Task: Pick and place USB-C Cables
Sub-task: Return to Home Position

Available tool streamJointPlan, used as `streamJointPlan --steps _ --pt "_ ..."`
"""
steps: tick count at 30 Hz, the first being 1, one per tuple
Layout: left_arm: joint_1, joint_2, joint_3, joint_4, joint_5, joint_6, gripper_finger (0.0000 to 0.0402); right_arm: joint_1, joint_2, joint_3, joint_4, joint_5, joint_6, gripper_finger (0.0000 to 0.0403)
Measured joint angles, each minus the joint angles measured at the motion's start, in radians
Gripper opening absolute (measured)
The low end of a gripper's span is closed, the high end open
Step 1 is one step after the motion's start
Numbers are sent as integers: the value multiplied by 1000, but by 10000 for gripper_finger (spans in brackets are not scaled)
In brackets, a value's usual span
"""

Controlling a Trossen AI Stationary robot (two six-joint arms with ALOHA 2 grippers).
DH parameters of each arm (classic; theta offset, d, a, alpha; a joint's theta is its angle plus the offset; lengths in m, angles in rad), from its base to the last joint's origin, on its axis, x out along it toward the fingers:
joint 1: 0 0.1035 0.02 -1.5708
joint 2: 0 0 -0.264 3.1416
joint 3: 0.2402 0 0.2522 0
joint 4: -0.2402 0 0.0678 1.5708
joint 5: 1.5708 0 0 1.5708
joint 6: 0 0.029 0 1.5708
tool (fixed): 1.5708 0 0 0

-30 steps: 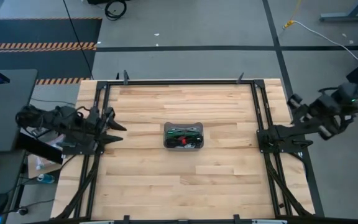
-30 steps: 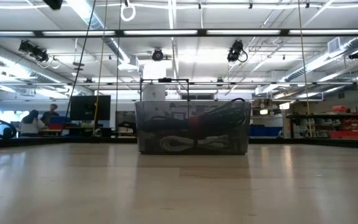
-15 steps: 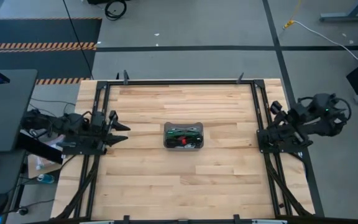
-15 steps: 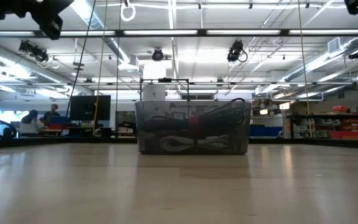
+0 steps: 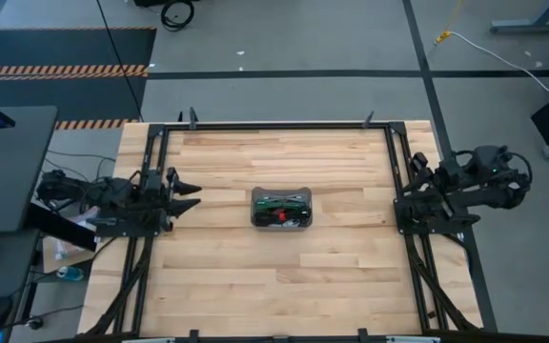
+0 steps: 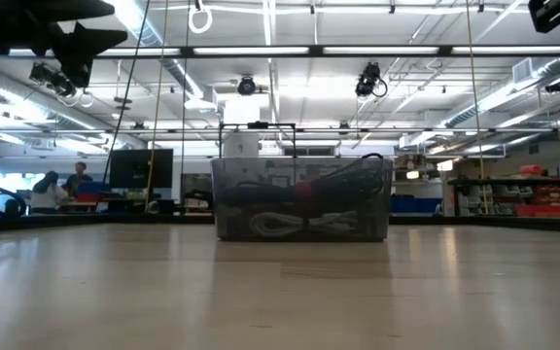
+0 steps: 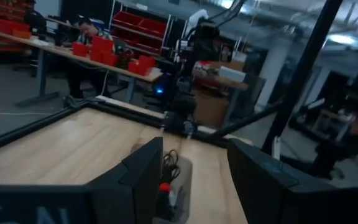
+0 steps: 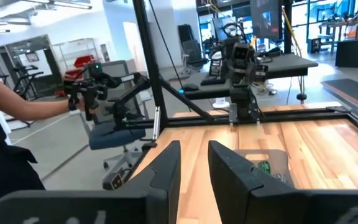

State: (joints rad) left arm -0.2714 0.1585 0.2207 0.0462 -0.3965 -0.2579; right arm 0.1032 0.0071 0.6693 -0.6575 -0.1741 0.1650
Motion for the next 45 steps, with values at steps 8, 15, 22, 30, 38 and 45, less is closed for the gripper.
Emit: streamJointPlan --steps 8,15,22,30,38,45 --pt "0 0 0 134 -2 -50 188 0 0 0 31 1 15 88" --pt "0 2 0 150 -19 -15 187 0 0 0 37 1 19 88" --pt "0 12 0 53 -33 -17 74 0 1 0 56 1 20 88" --pt "0 12 1 26 -65 20 5 0 8 0 209 95 176 88" --pt "0 11 1 22 -108 82 5 0 8 2 337 73 123 88" --pt "0 11 1 23 -108 67 12 0 8 1 298 217 87 80"
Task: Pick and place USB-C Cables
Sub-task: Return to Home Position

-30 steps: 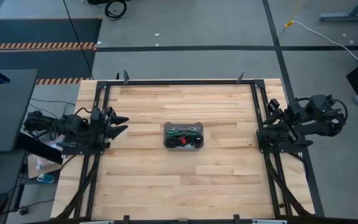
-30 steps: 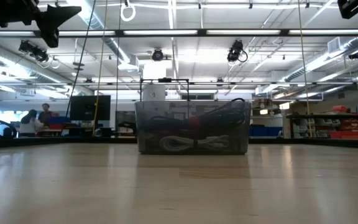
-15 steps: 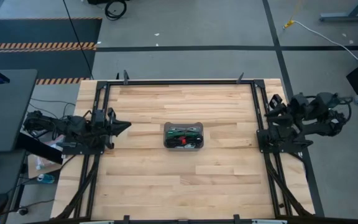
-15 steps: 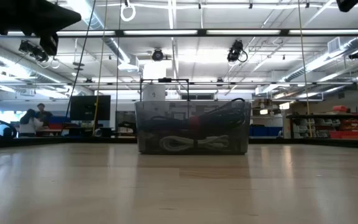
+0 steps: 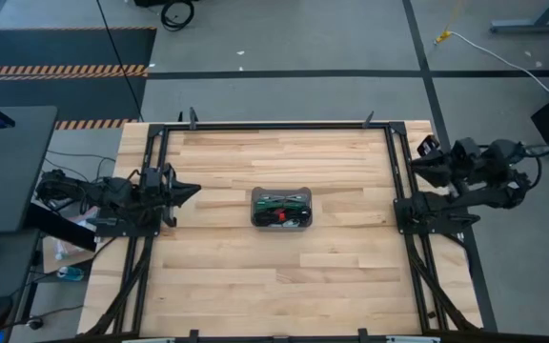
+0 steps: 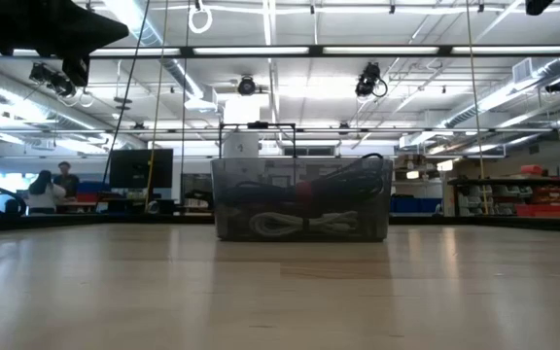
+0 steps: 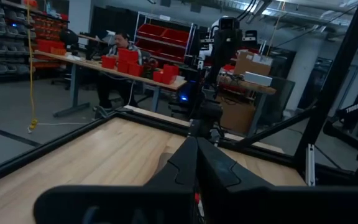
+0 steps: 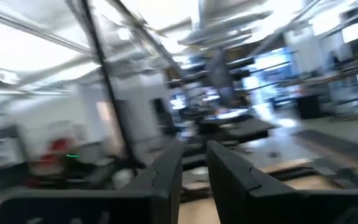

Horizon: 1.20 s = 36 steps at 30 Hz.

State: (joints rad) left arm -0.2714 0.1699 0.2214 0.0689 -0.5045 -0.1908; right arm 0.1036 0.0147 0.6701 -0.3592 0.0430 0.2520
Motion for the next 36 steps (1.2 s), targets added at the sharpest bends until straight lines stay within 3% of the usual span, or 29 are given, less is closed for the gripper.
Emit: streamJointPlan --steps 6,11,14,18,23,27,36 --pt "0 0 0 -1 0 1 11 0 0 -1 -128 72 -96 12" --pt "0 0 0 -27 0 3 16 0 0 -1 -278 126 -48 4" --pt "-1 0 1 -126 5 2 19 0 0 -3 -370 183 -43 3" --pt "-2 14 0 -198 6 -5 20 0 0 -2 -356 194 -54 2" --pt "-1 20 0 -160 12 2 20 0 0 -13 -354 214 -44 2" --pt "-1 19 0 -104 12 60 20 0 0 -82 -224 242 -63 1" --pt "-1 20 0 -78 12 99 20 0 1 -392 179 244 -98 0"
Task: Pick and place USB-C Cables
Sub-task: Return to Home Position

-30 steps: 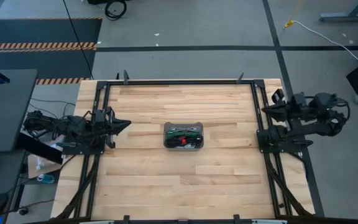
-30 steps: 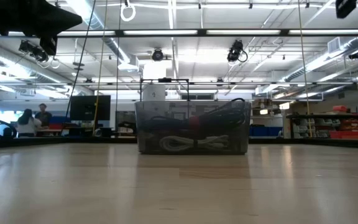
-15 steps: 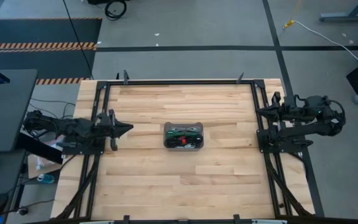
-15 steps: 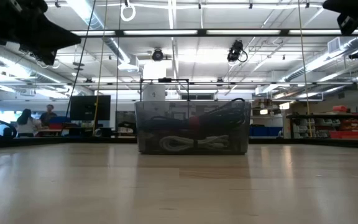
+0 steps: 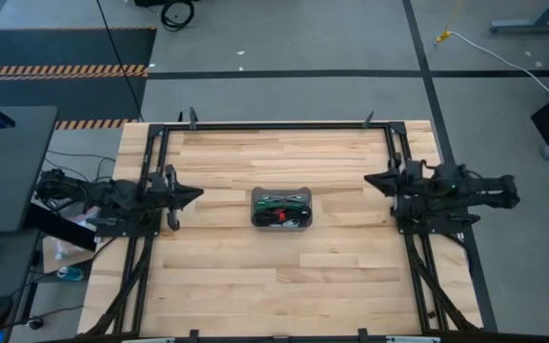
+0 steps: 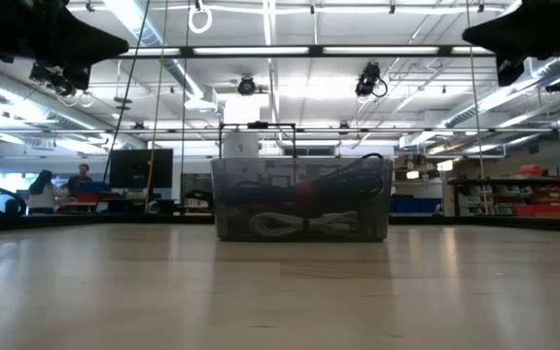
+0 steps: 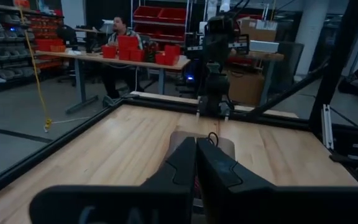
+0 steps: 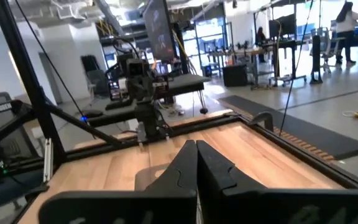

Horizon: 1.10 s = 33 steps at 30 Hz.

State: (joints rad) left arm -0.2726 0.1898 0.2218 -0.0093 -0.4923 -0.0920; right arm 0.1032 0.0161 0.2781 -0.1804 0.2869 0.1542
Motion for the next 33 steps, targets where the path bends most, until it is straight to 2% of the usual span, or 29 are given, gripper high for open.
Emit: streamJointPlan --steps 11,16,20,23,29,33 --pt "0 0 0 -5 0 25 20 0 0 -205 219 -16 55 0" --pt "0 0 0 -15 1 -6 17 0 0 -264 242 -16 40 0" --pt "2 23 0 3 0 -8 18 -1 1 -271 267 -7 -7 0" --pt "2 58 0 23 -8 -9 20 -4 2 -271 278 53 -81 0" --pt "2 154 0 120 -75 12 16 -14 2 -271 266 61 -81 0" --pt "2 192 0 35 -73 22 19 -15 2 -271 251 61 -72 0"
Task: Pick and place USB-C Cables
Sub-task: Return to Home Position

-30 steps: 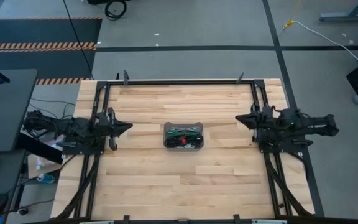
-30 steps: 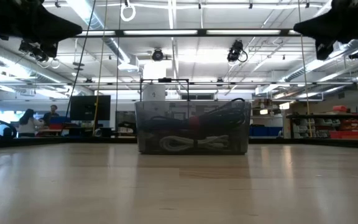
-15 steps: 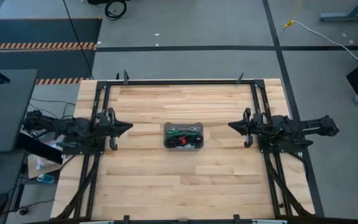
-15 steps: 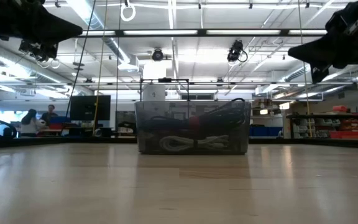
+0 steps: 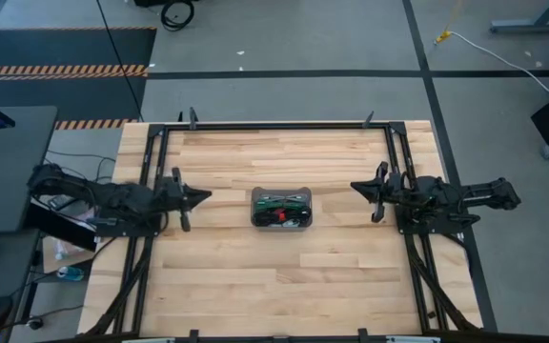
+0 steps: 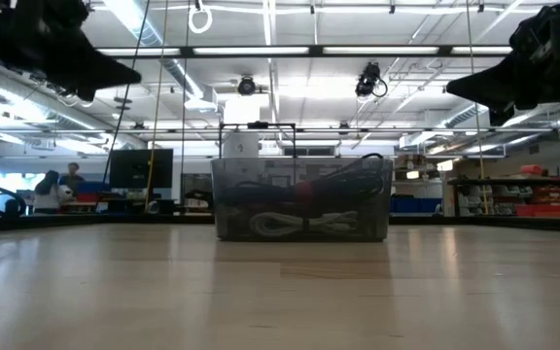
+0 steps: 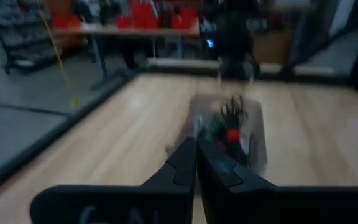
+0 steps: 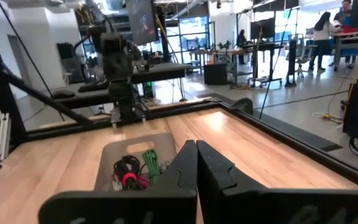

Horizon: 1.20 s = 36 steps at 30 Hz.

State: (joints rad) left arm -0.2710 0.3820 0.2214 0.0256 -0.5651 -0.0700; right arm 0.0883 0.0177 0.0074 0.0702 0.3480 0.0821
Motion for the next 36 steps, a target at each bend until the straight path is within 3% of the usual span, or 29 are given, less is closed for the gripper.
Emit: streamJointPlan --steps 3,8,11,15,18,23,31,36 --pt "0 -10 -1 -34 108 -9 22 0 0 0 2 0 28 0" --pt "0 -77 -1 8 421 29 23 0 0 0 13 0 31 0" --pt "0 -133 0 -11 518 -5 23 0 0 0 12 5 31 0" --pt "0 -208 0 -159 589 -123 23 0 0 0 11 28 31 0" --pt "0 -252 0 -255 591 -143 23 0 0 0 11 48 49 0" --pt "0 -304 0 -215 517 4 23 0 0 0 11 56 75 0" --pt "2 -333 0 -225 336 96 22 0 0 0 16 103 53 0" --pt "71 -332 0 -177 295 206 21 0 0 1 20 108 48 0"
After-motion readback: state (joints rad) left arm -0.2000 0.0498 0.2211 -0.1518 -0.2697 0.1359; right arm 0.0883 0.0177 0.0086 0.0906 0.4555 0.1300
